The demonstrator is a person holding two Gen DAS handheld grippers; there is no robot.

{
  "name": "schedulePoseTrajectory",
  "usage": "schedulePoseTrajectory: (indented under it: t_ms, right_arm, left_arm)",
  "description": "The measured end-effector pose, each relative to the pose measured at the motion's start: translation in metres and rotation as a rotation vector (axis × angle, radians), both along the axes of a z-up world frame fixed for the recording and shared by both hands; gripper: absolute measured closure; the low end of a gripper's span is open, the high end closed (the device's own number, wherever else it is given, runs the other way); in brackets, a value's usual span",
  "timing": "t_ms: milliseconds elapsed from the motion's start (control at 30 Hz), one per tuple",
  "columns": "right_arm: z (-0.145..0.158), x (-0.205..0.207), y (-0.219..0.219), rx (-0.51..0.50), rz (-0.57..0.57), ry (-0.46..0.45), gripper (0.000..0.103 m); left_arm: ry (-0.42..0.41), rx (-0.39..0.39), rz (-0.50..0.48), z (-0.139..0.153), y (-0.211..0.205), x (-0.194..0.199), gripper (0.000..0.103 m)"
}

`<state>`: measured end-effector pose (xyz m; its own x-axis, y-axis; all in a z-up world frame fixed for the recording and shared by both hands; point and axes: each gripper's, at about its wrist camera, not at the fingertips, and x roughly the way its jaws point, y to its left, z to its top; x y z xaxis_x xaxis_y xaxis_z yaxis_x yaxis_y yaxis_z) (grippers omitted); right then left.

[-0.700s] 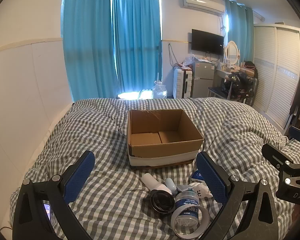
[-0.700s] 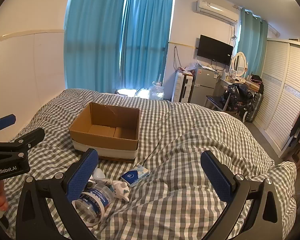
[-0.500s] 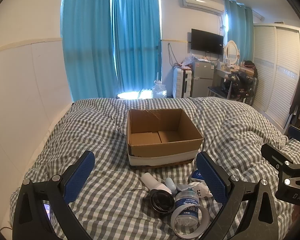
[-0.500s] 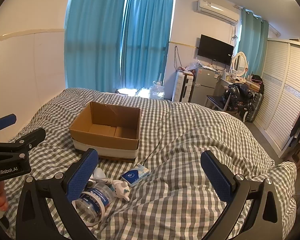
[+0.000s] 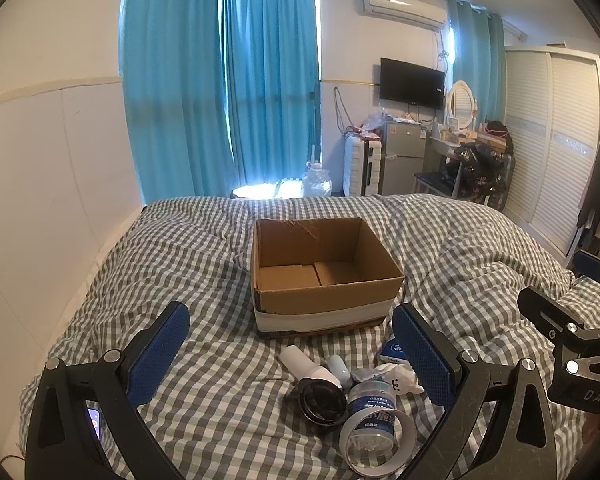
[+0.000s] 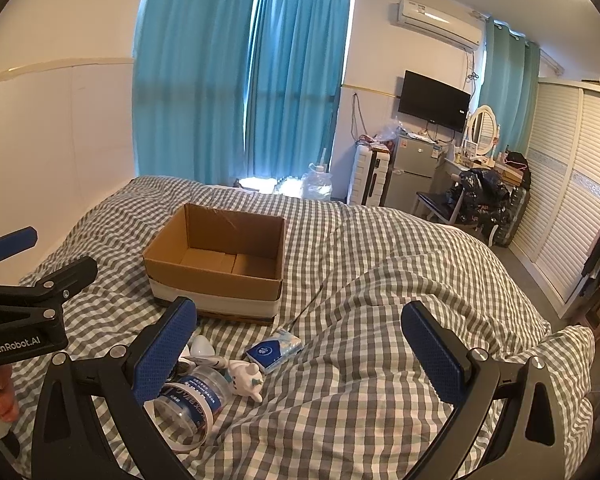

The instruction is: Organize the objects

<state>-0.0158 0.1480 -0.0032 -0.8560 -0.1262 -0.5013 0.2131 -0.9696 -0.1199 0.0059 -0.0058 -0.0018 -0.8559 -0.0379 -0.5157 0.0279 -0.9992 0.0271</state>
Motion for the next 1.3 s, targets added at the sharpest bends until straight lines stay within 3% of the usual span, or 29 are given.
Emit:
schedulePoseTrajectory:
  t_ms: [667,1300]
  right_arm:
    - [0.01,0.006,-0.006,0.005,0.022,0.022,0.0]
    - [-0.001,0.009,-0.017,0.028,0.066,-0.011,0.002]
  left_arm:
    - [0.009,0.007,-0.011,0.004,0.0,0.004,0.0]
    - [-0.058,0.027,-0.003,-0.009,-0.014,0.01,0.0]
